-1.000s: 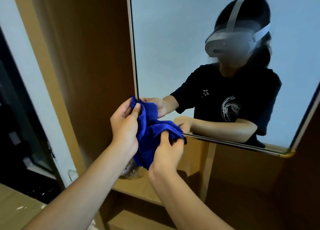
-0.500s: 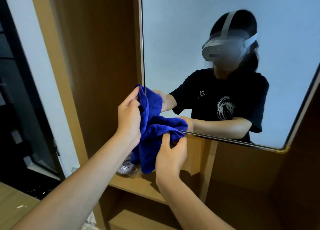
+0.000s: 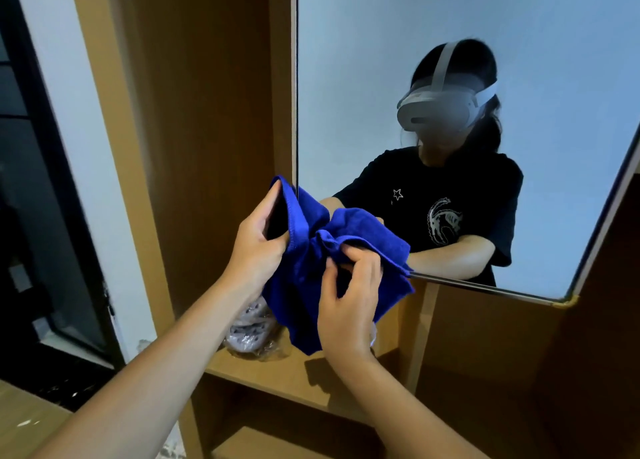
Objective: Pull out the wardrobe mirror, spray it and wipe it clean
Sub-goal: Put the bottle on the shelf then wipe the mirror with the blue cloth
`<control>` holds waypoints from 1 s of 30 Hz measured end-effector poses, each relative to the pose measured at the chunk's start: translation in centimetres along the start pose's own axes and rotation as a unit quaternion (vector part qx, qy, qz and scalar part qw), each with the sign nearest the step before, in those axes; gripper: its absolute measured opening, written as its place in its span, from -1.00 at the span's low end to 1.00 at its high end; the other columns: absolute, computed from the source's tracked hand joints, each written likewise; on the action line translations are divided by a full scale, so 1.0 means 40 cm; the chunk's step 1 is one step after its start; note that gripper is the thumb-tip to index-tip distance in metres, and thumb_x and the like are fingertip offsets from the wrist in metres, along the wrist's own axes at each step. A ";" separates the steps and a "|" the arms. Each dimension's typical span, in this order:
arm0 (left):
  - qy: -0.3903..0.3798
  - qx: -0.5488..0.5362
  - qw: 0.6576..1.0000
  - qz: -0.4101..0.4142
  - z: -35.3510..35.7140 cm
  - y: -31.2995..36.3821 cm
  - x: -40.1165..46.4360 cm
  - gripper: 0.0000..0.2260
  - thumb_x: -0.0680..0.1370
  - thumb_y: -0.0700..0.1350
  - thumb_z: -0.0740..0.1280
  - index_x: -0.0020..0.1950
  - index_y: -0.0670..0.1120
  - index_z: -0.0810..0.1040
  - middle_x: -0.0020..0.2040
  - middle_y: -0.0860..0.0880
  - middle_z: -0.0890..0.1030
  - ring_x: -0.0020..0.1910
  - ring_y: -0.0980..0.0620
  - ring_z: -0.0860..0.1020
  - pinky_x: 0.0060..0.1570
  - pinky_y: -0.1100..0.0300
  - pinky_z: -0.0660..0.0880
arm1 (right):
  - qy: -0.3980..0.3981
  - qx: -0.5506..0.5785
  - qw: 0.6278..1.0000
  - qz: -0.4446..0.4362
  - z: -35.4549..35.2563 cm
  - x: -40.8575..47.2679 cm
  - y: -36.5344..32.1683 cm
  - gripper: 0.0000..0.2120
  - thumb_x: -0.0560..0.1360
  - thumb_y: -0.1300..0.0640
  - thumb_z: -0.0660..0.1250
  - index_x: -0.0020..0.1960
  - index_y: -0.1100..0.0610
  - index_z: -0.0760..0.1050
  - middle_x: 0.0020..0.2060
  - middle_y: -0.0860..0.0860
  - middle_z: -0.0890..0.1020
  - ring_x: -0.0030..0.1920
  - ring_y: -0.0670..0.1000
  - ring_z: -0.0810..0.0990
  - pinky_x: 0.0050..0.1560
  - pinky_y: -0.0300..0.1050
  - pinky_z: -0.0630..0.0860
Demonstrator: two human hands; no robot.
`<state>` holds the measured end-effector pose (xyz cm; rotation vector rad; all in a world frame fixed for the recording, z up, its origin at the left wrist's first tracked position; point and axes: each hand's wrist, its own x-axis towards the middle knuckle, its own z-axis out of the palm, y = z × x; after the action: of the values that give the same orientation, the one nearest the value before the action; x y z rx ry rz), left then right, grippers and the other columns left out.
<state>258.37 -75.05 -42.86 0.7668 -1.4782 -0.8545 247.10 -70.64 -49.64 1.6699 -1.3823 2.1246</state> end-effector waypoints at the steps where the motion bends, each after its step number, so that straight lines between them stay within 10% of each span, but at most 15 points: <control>1: -0.004 -0.009 1.000 -0.001 0.006 -0.002 -0.002 -0.34 0.54 -0.38 0.33 0.51 0.12 0.26 0.27 0.36 0.44 0.28 0.38 0.42 0.30 0.28 0.40 | -0.016 -0.032 0.999 -0.034 0.001 -0.004 0.018 -0.77 0.58 0.22 0.26 0.23 0.09 0.43 0.12 0.01 0.51 0.17 0.01 0.48 0.19 -0.15 0.45; 10: -0.004 -0.026 1.000 0.013 0.034 -0.035 -0.004 -0.41 0.59 -0.29 0.30 0.53 0.13 0.22 0.45 0.18 0.38 0.38 0.30 0.36 0.36 0.27 0.36 | -0.120 -0.298 0.911 -0.259 -0.054 0.038 0.104 -0.47 0.56 0.11 0.30 0.48 0.11 0.23 0.35 0.02 0.33 0.32 0.05 0.37 0.06 -0.02 0.60; 18: 0.126 -0.150 0.980 -0.046 0.054 -0.043 0.006 -0.57 0.50 -0.35 0.38 0.29 -0.01 0.47 0.22 0.02 0.58 0.21 0.11 0.55 0.23 0.11 0.51 | -0.156 -0.389 0.853 -0.312 -0.090 0.051 0.120 -0.44 0.56 -0.03 0.29 0.49 0.12 0.24 0.42 0.06 0.26 0.35 0.07 0.33 0.11 0.02 0.56; 25: 0.084 -0.172 0.980 -0.058 0.070 -0.043 0.007 -0.58 0.56 -0.24 0.35 0.38 0.05 0.48 0.26 0.10 0.60 0.26 0.10 0.55 0.28 0.03 0.48 | -0.201 -0.463 0.790 -0.348 -0.105 0.085 0.125 -0.34 0.59 0.06 0.26 0.56 0.23 0.04 0.56 0.11 -0.03 0.56 0.10 -0.06 0.53 0.08 -0.08; 30: 0.061 -0.159 0.985 -0.041 0.074 -0.033 -0.002 -0.55 0.59 -0.23 0.31 0.41 0.15 0.41 0.33 0.15 0.52 0.29 0.17 0.51 0.31 0.08 0.45 | -0.208 -0.471 0.777 -0.361 -0.095 0.084 0.120 -0.37 0.53 0.23 0.13 0.56 0.25 0.01 0.56 0.12 -0.05 0.56 0.10 -0.13 0.51 0.08 -0.15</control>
<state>255.39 -75.43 -44.11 0.6311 -1.1721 -1.0562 240.27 -72.22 -49.60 1.7537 -1.2202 0.4820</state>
